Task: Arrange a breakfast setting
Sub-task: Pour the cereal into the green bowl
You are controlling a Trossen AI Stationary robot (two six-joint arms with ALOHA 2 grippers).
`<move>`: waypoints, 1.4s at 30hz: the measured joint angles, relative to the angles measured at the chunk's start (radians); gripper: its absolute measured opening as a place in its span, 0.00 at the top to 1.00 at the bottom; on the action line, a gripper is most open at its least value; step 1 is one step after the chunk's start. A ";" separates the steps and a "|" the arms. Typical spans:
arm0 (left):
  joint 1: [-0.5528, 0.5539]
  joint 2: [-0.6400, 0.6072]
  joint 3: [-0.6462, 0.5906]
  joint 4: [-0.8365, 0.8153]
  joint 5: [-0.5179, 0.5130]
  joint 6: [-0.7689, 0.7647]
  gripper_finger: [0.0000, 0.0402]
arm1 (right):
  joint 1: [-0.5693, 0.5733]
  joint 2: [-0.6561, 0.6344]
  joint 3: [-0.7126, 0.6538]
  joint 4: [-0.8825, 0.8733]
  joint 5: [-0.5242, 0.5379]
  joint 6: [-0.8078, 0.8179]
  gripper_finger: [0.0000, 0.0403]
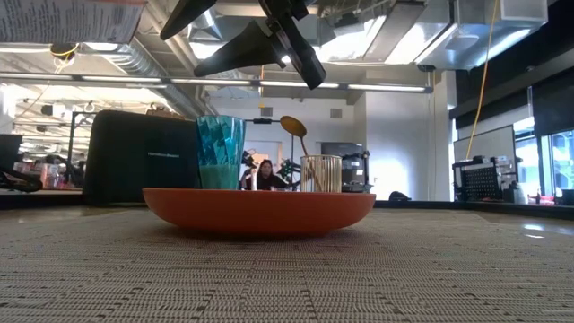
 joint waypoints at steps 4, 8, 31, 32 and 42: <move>0.000 -0.002 0.000 0.000 0.002 -0.021 0.70 | 0.000 0.000 0.000 0.000 0.000 -0.011 0.57; 0.000 -0.002 0.000 0.000 0.020 -0.044 0.70 | 0.000 0.000 0.000 0.000 0.000 -0.021 0.57; 0.097 -0.001 0.000 0.000 0.149 -0.021 0.70 | 0.000 0.000 0.000 0.009 0.000 -0.021 0.57; 0.104 -0.001 0.000 0.000 0.153 -0.011 0.70 | 0.000 0.000 0.000 0.009 0.000 -0.021 0.57; 0.203 -0.001 0.000 -0.001 0.191 0.030 0.70 | 0.000 0.000 0.000 0.009 0.000 -0.021 0.57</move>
